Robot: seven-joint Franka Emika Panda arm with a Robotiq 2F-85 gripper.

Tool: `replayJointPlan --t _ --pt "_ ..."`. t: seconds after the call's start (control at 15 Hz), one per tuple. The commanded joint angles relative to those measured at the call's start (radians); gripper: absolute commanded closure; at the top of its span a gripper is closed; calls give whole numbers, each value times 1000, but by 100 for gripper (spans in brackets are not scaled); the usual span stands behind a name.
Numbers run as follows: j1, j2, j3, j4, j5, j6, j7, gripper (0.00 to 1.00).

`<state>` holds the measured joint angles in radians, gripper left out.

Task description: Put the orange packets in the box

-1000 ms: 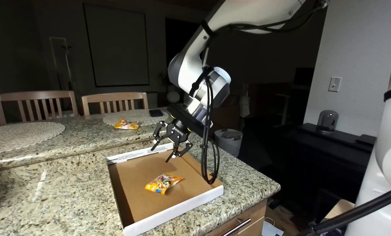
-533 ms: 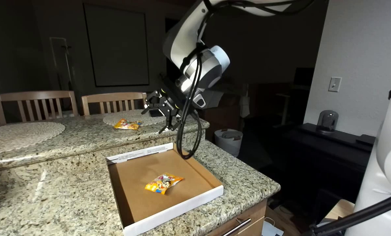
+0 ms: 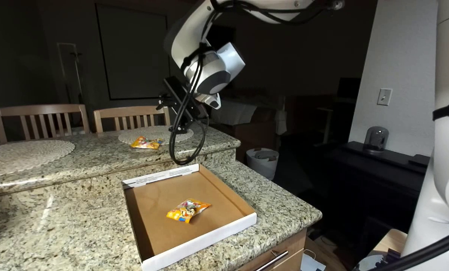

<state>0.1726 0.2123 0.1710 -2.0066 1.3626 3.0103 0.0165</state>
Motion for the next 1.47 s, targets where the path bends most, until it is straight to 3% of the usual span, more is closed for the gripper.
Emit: replayJointPlan --t 0.0,0.27,0.47,0.53,0.93,1.13,1.2,1.4 --pt "27 128 -11 133 -75 70 39 0" --pt "59 226 -42 197 -263 57 148 0" --pt "115 247 -111 204 -371 16 228 0" --pt "84 243 -74 196 -321 34 172 0" --pt "109 255 -100 205 -349 34 196 0" --pt "107 282 -92 223 -472 14 263 0" --pt "153 295 -144 241 -486 -14 275 0" --pt "203 359 -226 318 -594 -86 373 0"
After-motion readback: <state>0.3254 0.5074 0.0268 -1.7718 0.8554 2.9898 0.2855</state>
